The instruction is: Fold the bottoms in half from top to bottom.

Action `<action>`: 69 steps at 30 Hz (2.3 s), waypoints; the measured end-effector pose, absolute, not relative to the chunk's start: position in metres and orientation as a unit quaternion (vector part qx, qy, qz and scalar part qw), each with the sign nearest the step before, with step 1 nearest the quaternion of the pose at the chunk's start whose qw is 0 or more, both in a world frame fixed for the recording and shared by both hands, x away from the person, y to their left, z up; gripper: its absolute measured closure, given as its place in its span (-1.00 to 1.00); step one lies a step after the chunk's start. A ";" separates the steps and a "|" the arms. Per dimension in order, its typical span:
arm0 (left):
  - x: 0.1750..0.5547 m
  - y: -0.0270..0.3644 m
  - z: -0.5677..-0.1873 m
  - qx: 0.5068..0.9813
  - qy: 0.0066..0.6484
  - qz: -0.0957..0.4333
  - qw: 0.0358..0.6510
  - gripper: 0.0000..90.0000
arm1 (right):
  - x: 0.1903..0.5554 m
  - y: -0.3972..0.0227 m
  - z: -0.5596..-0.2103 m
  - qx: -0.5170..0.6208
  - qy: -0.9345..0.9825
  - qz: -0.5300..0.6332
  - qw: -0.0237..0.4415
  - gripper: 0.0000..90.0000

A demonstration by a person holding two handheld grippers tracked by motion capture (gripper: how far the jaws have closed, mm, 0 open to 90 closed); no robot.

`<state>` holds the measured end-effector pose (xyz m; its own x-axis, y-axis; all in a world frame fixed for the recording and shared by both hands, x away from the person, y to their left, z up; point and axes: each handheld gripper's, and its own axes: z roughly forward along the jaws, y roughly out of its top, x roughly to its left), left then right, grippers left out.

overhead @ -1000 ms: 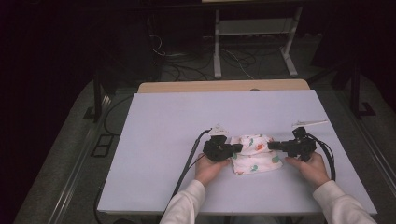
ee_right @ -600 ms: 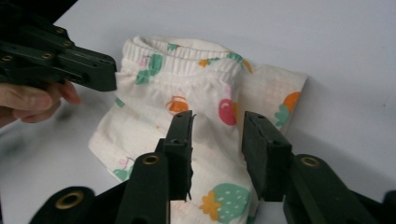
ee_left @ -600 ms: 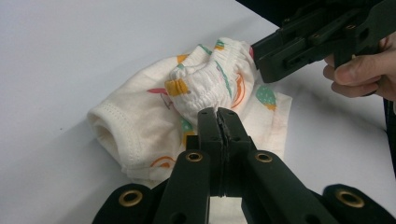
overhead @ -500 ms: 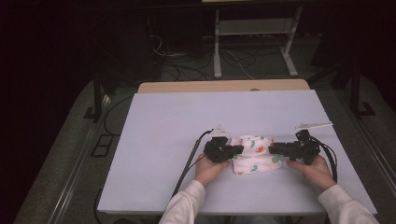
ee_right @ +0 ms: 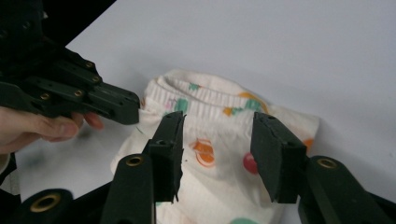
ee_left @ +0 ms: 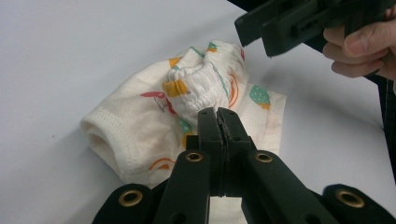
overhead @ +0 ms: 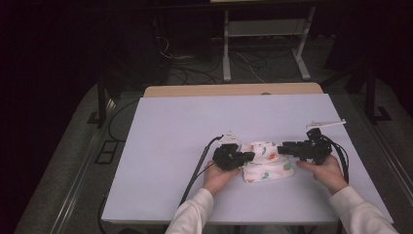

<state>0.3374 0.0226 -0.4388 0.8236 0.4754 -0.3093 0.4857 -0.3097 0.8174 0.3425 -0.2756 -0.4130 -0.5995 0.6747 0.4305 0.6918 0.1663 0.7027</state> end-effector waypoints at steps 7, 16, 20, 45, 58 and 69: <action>0.337 0.022 -0.439 0.810 0.297 -0.004 0.506 0.96 | 0.354 -0.267 -0.403 -0.438 -0.769 -0.465 0.011 0.35; 0.338 0.022 -0.440 0.809 0.297 -0.003 0.507 0.96 | 0.369 -0.254 -0.395 -0.435 -0.776 -0.456 0.013 0.53; 0.337 0.021 -0.440 0.808 0.298 -0.004 0.508 0.96 | 0.375 -0.250 -0.393 -0.439 -0.778 -0.448 0.009 0.67; 0.338 0.021 -0.440 0.806 0.299 -0.004 0.511 0.96 | 0.409 -0.226 -0.409 -0.455 -0.793 -0.405 0.014 0.97; 0.338 0.020 -0.441 0.807 0.299 -0.002 0.510 0.96 | 0.414 -0.216 -0.423 -0.448 -0.811 -0.373 0.045 0.97; 0.338 0.018 -0.443 0.811 0.296 -0.007 0.505 0.95 | 0.420 -0.215 -0.430 -0.459 -0.816 -0.341 0.083 0.97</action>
<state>0.3379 0.0184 -0.4431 0.8252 0.4719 -0.3104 0.4864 -0.3143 0.8153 0.4195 -0.2145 -0.4301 -0.5644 0.6933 0.4481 0.8062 0.3461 0.4799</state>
